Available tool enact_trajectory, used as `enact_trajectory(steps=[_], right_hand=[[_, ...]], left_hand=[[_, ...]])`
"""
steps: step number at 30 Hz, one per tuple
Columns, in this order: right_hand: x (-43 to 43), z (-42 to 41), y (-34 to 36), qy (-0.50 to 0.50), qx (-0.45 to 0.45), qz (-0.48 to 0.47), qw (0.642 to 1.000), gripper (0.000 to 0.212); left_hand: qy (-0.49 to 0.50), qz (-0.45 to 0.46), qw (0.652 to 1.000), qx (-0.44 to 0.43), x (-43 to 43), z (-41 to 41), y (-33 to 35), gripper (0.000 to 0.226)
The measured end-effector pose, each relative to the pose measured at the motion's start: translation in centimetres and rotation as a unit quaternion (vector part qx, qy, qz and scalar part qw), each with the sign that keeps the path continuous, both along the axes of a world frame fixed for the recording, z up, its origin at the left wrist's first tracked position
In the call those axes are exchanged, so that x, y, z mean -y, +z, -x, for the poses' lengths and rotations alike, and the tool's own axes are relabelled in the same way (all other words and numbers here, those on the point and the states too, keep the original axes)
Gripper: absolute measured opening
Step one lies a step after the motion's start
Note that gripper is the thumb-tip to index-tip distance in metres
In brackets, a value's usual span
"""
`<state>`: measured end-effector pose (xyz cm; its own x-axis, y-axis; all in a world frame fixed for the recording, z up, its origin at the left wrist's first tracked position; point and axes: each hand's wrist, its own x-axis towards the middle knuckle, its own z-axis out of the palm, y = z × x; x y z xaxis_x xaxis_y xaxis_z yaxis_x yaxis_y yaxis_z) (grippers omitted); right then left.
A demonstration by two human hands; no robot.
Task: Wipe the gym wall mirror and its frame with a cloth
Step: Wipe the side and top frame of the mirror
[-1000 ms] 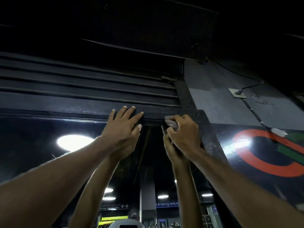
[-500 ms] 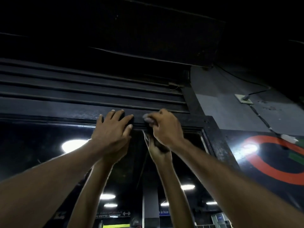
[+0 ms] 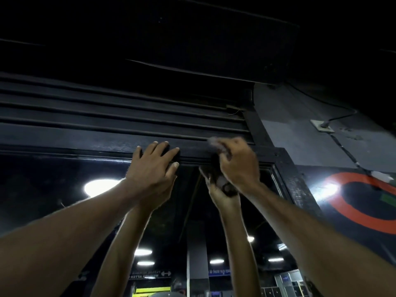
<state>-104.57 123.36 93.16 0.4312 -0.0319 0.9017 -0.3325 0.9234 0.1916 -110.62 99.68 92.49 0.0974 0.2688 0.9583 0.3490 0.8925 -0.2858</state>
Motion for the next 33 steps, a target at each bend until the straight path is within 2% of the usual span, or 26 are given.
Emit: enact_trajectory(steps=[2, 4, 6, 9, 11, 12, 14, 16, 17, 19, 21, 24, 25, 27, 29, 30, 31, 33], right_hand=[[-0.1, -0.6, 1.7, 0.019, -0.015, 0.116, 0.993, 0.028], [0.6, -0.6, 3.3, -0.036, 0.071, 0.187, 0.979, 0.026], [2.6, -0.5, 4.0, -0.088, 0.122, 0.139, 0.979, 0.02], [5.7, -0.1, 2.8, -0.11, 0.121, -0.009, 0.986, 0.022], [5.8, 0.2, 1.5, -0.103, 0.116, -0.055, 0.986, 0.026], [5.1, 0.2, 1.1, -0.098, 0.103, -0.047, 0.989, 0.026], [3.3, 0.2, 0.4, -0.092, 0.071, 0.041, 0.992, 0.025], [2.4, 0.3, -0.4, -0.07, 0.076, 0.142, 0.984, 0.026], [2.7, 0.5, -0.9, -0.062, 0.086, 0.161, 0.981, 0.028], [4.8, 1.0, -1.9, -0.065, 0.104, 0.139, 0.983, 0.031], [7.0, 1.4, -2.4, -0.06, 0.112, 0.069, 0.989, 0.031], [9.1, 0.7, -1.7, 0.001, 0.103, -0.006, 0.995, 0.026], [9.2, 0.4, -0.9, 0.013, 0.077, 0.009, 0.997, 0.028], [9.1, -0.1, 1.3, 0.014, 0.04, 0.107, 0.993, 0.038], [9.3, -0.1, 3.5, 0.017, 0.092, 0.216, 0.972, 0.041], [9.7, 0.1, 4.1, 0.017, 0.111, 0.231, 0.966, 0.031], [10.4, 0.5, 4.5, 0.013, 0.113, 0.214, 0.97, 0.02], [11.9, 1.4, 4.4, -0.027, 0.102, 0.11, 0.988, 0.012]], left_hand=[[0.008, -0.01, 1.0, 0.004, 0.7, 0.1, 0.4, 0.065], [0.025, 0.0, 1.0, 0.007, 1.6, 0.2, 0.9, 0.062], [0.04, 0.011, 0.999, 0.005, 2.4, 0.3, 1.1, 0.065], [0.032, 0.002, 0.999, 0.006, 3.7, 0.6, 1.3, 0.06], [0.048, 0.014, 0.999, 0.0, 4.5, 0.6, 1.2, 0.067], [0.048, 0.016, 0.999, 0.004, 4.9, 0.6, 1.1, 0.071], [0.046, 0.001, 0.999, 0.002, 6.1, 0.6, 1.2, 0.067], [0.042, -0.017, 0.999, 0.007, 7.6, 0.7, 1.2, 0.056], [0.041, -0.018, 0.999, 0.008, 8.2, 0.9, 1.2, 0.055], [0.052, -0.006, 0.998, 0.016, 9.1, 1.0, 1.0, 0.058], [0.06, 0.01, 0.998, 0.022, 9.5, 1.0, 1.0, 0.061], [0.052, 0.014, 0.998, 0.025, 9.6, 0.9, 0.9, 0.065], [0.049, 0.015, 0.998, 0.024, 9.6, 0.9, 0.8, 0.069], [0.05, 0.021, 0.998, 0.022, 9.8, 1.0, 0.8, 0.077], [0.056, 0.028, 0.998, 0.024, 10.1, 1.1, 0.7, 0.084], [0.058, 0.031, 0.998, 0.024, 10.1, 1.1, 0.7, 0.083], [0.059, 0.032, 0.997, 0.022, 10.2, 1.2, 0.8, 0.079], [0.06, 0.034, 0.997, 0.03, 10.5, 1.3, 0.9, 0.067]])
